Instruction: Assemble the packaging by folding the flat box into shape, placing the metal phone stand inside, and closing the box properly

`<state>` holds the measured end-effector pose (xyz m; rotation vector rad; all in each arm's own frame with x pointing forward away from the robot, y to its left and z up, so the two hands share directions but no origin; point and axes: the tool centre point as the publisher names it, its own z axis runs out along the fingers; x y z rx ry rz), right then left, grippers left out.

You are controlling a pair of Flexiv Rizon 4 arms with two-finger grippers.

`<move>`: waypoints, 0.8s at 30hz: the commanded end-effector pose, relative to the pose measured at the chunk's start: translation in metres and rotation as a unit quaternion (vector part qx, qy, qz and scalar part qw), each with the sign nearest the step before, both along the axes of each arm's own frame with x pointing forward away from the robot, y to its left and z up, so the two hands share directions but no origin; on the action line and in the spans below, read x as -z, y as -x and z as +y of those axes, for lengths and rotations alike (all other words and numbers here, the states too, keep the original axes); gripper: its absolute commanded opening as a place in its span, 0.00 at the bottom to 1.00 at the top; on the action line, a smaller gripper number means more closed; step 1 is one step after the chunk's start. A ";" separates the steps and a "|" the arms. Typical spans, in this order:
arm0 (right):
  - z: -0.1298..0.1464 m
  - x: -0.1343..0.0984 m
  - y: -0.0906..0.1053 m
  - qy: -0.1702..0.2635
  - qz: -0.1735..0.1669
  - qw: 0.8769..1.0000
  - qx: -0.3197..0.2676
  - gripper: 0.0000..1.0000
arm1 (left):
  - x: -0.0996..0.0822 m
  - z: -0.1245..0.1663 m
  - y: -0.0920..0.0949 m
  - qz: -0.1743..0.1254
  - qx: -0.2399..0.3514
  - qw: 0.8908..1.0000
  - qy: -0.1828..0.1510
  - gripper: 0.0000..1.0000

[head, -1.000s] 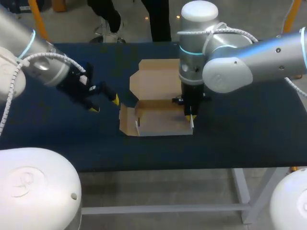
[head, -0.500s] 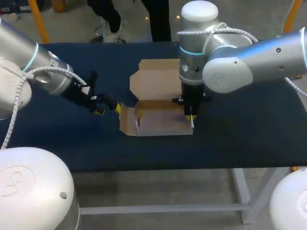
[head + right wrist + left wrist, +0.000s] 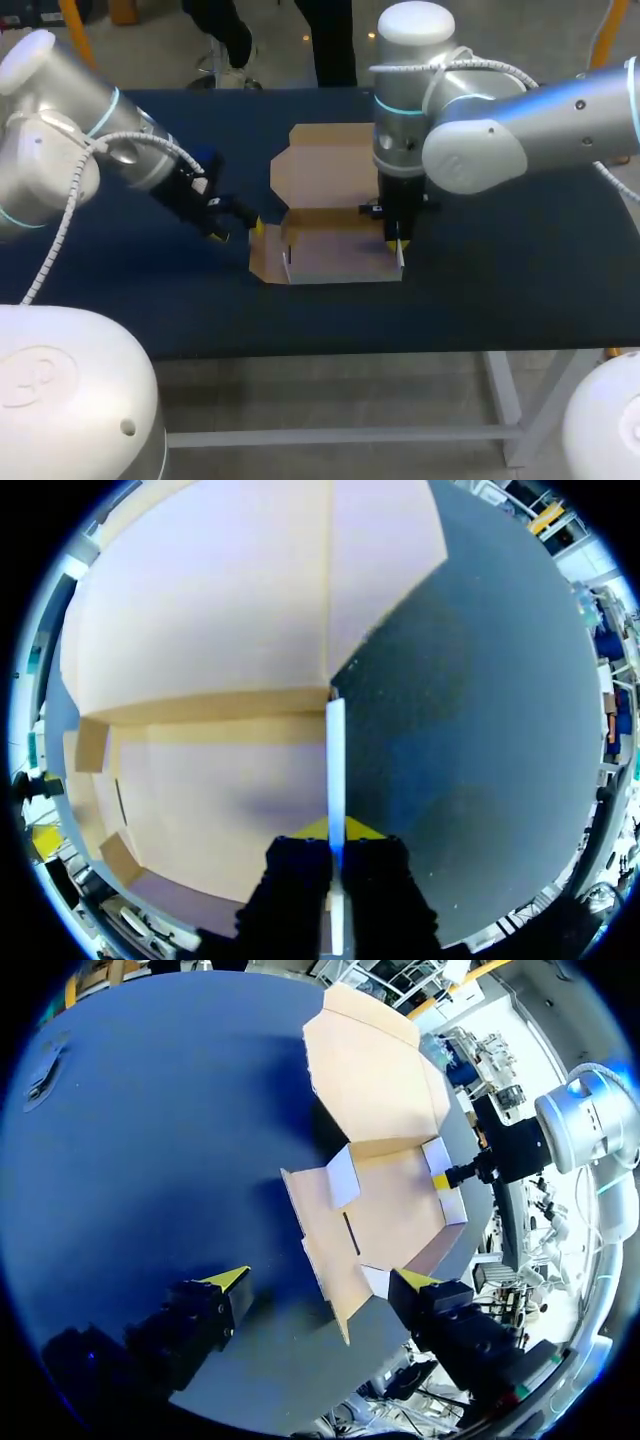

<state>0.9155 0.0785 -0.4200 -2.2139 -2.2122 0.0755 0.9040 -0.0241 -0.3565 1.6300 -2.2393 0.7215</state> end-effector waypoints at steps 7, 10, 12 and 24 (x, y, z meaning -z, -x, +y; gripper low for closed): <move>0.000 0.000 0.000 0.000 0.000 1.000 0.000 0.00 | 0.020 -0.021 -0.002 0.041 0.007 0.999 -0.027 0.69; 0.000 0.000 0.000 0.000 0.000 1.000 0.000 0.00 | 0.025 -0.026 0.000 0.046 0.006 0.998 -0.038 0.55; 0.000 0.000 0.000 0.000 0.000 1.000 0.000 0.00 | 0.027 -0.028 0.002 0.049 0.000 0.998 -0.047 0.49; 0.000 0.000 0.000 0.000 0.000 1.000 0.000 0.00 | 0.021 -0.036 0.004 0.046 -0.042 0.992 -0.108 0.00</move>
